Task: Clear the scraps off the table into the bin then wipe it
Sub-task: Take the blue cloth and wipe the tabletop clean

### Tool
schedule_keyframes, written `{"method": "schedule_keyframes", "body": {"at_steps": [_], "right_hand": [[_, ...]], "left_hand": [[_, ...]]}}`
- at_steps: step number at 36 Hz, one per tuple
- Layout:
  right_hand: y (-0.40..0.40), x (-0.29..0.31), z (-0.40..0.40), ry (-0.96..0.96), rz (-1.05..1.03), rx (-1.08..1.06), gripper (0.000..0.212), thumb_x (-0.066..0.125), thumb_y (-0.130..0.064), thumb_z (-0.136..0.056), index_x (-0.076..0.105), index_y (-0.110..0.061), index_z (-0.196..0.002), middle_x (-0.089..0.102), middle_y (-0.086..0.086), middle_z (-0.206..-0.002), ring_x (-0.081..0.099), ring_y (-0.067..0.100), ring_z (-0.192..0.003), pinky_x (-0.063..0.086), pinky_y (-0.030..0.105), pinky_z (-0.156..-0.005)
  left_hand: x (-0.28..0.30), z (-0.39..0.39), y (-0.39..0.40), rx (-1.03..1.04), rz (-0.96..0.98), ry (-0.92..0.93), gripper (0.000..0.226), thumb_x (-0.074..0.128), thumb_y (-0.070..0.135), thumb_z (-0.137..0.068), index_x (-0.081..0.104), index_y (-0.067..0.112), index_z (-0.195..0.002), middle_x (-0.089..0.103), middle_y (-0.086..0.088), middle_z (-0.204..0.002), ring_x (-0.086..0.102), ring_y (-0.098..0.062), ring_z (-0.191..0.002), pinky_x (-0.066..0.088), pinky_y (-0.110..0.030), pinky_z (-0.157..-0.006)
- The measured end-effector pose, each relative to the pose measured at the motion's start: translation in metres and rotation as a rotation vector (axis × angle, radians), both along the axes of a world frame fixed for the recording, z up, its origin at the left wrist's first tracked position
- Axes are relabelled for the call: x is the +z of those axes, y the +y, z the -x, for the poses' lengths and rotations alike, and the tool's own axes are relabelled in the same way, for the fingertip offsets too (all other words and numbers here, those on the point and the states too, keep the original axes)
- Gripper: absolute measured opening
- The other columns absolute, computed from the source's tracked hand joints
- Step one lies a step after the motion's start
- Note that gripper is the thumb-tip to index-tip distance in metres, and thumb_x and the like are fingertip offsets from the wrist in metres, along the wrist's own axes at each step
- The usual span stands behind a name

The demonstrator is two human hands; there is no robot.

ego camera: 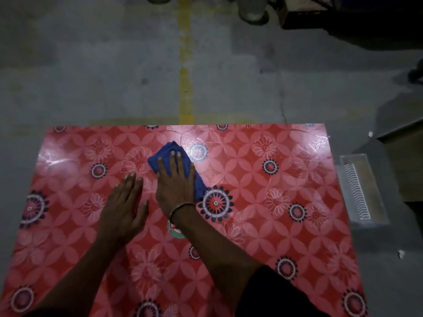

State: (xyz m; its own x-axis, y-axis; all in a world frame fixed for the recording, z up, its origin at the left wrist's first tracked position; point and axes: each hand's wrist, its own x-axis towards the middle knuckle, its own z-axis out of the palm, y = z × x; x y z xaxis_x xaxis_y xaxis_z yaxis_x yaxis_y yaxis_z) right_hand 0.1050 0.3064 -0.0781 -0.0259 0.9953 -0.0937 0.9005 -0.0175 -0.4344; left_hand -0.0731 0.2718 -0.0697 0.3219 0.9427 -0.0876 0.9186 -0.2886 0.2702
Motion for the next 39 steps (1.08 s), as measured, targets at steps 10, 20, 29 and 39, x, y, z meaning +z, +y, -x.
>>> {"method": "schedule_keyframes", "body": {"at_steps": [10,20,29,39], "right_hand": [[0.010,-0.002,-0.097,-0.129,0.056,-0.202,0.061,0.023,-0.049,-0.108,0.005,-0.037,-0.165,-0.007,0.004,-0.174,-0.005,0.032,-0.161,0.005,0.069,-0.124],[-0.028,0.000,-0.297,-0.225,0.117,-0.599,0.061,0.038,-0.038,-0.107,0.017,-0.036,-0.164,0.011,0.010,-0.174,0.012,0.034,-0.160,0.020,0.066,-0.121],[-0.074,0.017,-0.391,-0.154,0.097,-0.884,0.066,0.046,-0.010,-0.089,0.034,-0.028,-0.152,0.036,0.014,-0.159,0.057,0.052,-0.120,0.050,0.059,-0.095],[-0.062,0.034,-0.162,-0.074,-0.114,-0.569,0.090,0.045,0.003,-0.090,0.012,-0.035,-0.165,0.018,-0.004,-0.172,0.060,0.013,-0.109,0.060,0.027,-0.068]], "left_hand": [[0.000,0.002,-0.001,-0.010,0.016,-0.003,0.073,0.040,0.045,-0.104,0.032,0.010,-0.167,0.027,-0.014,-0.176,0.026,-0.032,-0.163,0.030,-0.055,-0.129],[0.000,0.002,-0.001,-0.027,-0.025,-0.018,0.073,0.039,0.045,-0.103,0.038,0.004,-0.163,0.032,-0.018,-0.173,0.031,-0.036,-0.161,0.032,-0.056,-0.127],[-0.006,0.005,0.001,-0.039,-0.048,-0.025,0.074,0.041,0.044,-0.102,0.039,0.003,-0.162,0.033,-0.020,-0.172,0.033,-0.037,-0.160,0.033,-0.057,-0.127],[-0.006,0.004,0.002,-0.045,-0.060,-0.015,0.073,0.040,0.044,-0.102,0.038,0.004,-0.164,0.031,-0.018,-0.173,0.030,-0.036,-0.162,0.032,-0.057,-0.127]]}}
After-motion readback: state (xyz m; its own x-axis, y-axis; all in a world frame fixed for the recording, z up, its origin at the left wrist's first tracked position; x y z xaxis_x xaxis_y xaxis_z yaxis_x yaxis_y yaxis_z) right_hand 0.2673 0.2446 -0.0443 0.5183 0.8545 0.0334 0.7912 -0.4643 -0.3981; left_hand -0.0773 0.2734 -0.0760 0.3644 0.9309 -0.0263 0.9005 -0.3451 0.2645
